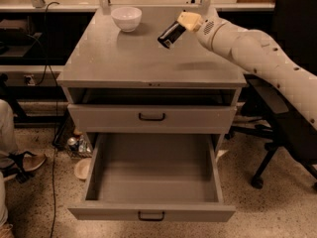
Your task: Pick rxbar blueberry from middle drawer and place on counter
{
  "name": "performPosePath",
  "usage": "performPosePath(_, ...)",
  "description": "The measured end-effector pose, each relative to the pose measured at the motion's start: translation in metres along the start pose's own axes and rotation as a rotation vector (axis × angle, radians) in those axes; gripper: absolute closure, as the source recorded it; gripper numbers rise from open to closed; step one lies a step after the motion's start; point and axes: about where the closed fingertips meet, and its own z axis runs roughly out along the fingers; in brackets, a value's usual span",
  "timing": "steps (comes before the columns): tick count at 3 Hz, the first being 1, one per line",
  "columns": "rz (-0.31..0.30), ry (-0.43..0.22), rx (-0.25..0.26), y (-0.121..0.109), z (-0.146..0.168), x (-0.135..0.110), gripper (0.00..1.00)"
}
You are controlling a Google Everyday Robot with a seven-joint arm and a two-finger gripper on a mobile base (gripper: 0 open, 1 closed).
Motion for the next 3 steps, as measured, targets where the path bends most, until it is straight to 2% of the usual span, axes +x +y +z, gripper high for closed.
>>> performPosePath(1, 0.000, 0.002, -0.003, 0.0018, 0.0015, 0.0013, 0.08)
performPosePath(2, 0.000, 0.004, -0.005, 0.0029, 0.0024, 0.0022, 0.00)
performPosePath(3, 0.000, 0.004, -0.005, 0.0029, 0.0024, 0.0022, 0.00)
